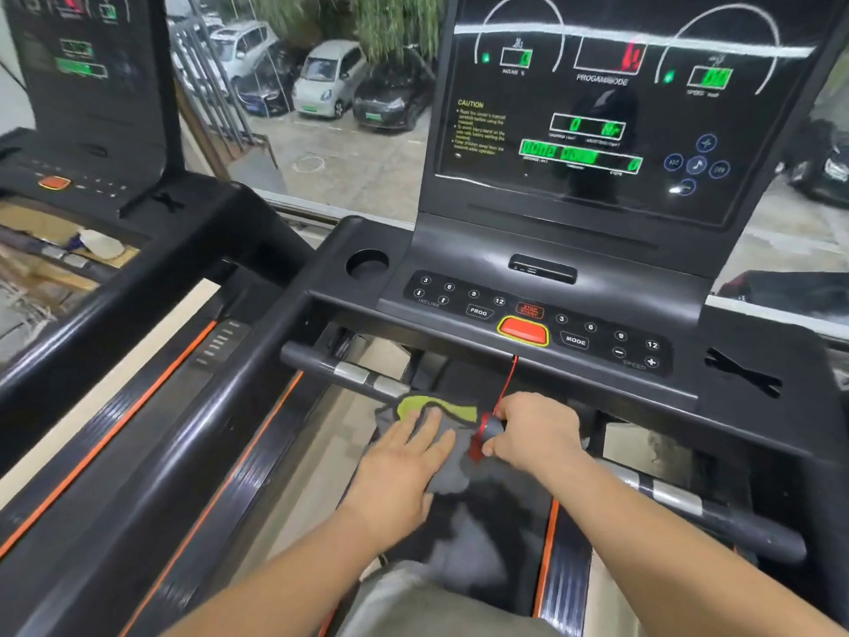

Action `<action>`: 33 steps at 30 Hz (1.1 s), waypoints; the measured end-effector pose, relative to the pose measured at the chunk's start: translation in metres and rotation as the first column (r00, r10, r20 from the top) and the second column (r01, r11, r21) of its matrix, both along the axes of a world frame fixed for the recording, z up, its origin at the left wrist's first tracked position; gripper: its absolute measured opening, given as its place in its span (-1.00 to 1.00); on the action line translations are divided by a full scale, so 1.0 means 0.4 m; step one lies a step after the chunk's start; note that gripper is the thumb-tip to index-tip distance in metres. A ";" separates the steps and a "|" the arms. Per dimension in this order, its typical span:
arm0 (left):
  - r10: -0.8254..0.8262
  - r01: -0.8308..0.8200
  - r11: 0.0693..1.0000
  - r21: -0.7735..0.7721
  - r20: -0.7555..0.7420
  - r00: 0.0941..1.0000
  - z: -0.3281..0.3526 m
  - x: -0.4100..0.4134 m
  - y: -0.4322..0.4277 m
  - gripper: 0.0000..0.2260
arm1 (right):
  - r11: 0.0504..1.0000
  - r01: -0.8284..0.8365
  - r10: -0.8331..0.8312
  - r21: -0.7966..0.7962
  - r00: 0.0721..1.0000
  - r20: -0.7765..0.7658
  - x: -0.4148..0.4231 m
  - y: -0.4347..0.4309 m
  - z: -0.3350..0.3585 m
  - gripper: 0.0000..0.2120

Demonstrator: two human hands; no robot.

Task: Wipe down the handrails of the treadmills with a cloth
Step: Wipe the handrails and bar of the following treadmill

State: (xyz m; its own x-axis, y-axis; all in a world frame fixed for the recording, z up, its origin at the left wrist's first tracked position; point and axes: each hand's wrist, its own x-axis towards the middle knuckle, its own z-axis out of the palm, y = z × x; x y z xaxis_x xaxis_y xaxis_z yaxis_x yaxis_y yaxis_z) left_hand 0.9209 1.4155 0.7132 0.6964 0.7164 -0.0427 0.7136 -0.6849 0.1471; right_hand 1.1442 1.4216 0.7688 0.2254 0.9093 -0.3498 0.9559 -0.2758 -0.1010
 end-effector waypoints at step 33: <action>0.423 -0.365 0.906 -0.217 0.389 0.819 -0.030 0.049 0.098 -0.35 | 0.998 -0.013 0.013 -0.069 1.000 -0.004 0.000 0.006 0.010 -0.62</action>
